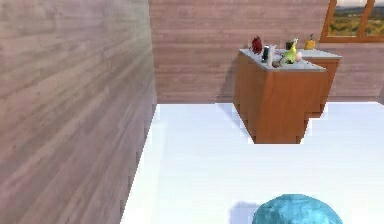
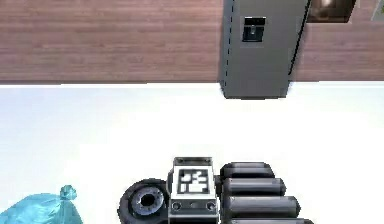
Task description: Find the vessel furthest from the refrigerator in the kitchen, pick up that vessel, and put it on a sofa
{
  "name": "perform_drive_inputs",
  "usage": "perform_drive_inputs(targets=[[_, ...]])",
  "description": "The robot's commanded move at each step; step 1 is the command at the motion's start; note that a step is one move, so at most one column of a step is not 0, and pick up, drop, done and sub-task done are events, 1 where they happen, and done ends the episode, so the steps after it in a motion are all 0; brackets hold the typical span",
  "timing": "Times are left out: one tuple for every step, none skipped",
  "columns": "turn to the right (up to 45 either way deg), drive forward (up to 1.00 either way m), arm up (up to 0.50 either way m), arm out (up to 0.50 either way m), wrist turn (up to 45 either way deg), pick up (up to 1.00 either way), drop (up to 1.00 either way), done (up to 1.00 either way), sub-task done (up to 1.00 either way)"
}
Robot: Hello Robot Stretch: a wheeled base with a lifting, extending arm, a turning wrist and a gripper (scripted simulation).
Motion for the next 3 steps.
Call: perform_drive_inputs(targets=[[-45.0,0.00,0.00,0.00,0.0,0.00,0.00,0.00,0.00],[-45.0,0.00,0.00,0.00,0.0,0.00,0.00,0.00,0.00],[-45.0,0.00,0.00,0.00,0.0,0.00,0.00,0.00,0.00]])
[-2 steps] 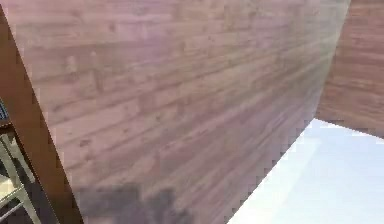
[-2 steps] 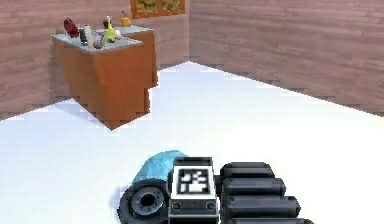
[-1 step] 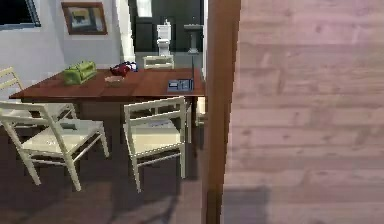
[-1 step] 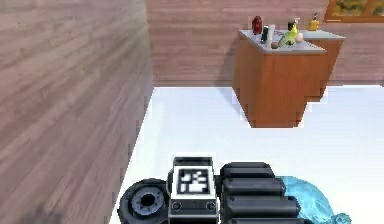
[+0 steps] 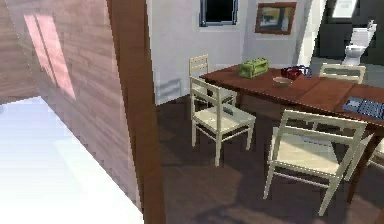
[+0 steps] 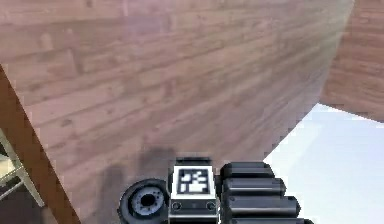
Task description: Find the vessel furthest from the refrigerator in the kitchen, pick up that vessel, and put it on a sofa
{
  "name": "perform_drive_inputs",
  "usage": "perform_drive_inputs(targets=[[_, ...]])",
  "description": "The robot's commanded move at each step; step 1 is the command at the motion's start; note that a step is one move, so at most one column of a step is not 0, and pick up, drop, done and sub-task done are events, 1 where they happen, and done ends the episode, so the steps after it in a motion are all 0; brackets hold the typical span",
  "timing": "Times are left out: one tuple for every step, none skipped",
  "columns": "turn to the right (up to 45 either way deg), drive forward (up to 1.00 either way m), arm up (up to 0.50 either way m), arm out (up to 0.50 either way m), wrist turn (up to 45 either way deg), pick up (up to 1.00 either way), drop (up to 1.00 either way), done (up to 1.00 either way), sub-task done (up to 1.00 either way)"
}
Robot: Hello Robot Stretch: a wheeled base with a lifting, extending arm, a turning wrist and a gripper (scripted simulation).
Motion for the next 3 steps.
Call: perform_drive_inputs(targets=[[-9.0,0.00,0.00,0.00,0.0,0.00,0.00,0.00,0.00],[0.0,0.35,0.00,0.00,0.0,0.00,0.00,0.00,0.00],[45.0,0.00,0.00,0.00,0.0,0.00,0.00,0.00,0.00]])
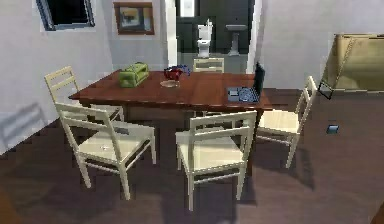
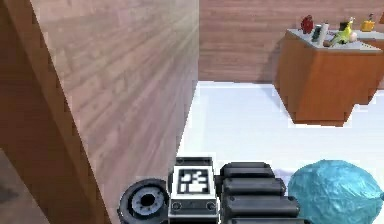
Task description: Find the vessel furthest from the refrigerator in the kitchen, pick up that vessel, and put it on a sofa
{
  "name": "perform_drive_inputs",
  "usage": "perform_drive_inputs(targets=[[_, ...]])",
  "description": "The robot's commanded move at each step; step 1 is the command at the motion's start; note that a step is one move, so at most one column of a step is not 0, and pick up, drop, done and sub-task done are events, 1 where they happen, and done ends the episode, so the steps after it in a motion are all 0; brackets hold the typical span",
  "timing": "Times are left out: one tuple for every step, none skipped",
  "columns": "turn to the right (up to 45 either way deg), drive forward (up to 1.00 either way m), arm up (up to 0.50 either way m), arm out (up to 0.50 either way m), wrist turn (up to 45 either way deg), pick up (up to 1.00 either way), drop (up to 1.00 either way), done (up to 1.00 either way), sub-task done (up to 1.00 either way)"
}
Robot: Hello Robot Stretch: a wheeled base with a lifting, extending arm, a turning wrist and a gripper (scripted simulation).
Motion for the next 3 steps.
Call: perform_drive_inputs(targets=[[15.0,0.00,0.00,0.00,0.0,0.00,0.00,0.00,0.00],[0.0,0.45,0.00,0.00,0.0,0.00,0.00,0.00,0.00],[21.0,0.00,0.00,0.00,0.0,0.00,0.00,0.00,0.00]])
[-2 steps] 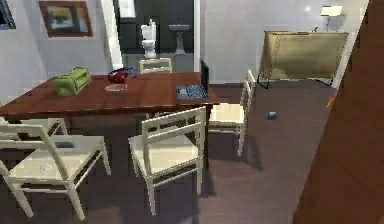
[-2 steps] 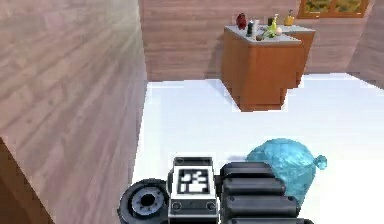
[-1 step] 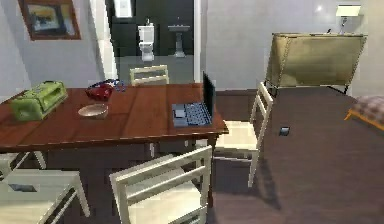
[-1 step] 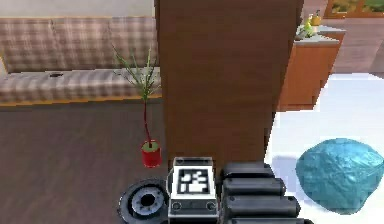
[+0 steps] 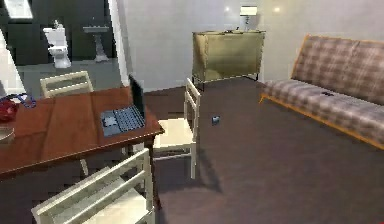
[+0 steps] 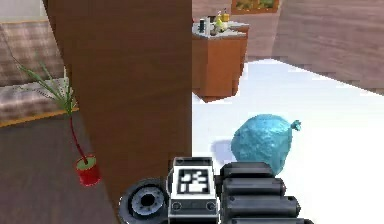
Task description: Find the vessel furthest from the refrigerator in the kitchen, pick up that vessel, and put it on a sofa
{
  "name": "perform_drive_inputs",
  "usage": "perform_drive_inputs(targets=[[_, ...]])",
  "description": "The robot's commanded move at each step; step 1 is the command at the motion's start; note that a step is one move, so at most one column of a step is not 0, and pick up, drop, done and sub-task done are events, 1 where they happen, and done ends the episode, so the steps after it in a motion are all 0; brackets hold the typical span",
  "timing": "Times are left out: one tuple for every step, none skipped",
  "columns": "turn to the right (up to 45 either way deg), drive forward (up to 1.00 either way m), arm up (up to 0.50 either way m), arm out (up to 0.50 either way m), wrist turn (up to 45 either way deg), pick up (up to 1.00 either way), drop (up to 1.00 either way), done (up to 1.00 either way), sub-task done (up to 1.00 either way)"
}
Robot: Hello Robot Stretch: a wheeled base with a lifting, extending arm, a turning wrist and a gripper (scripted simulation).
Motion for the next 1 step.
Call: perform_drive_inputs(targets=[[0.0,0.45,0.00,0.00,0.0,0.00,0.00,0.00,0.00]])
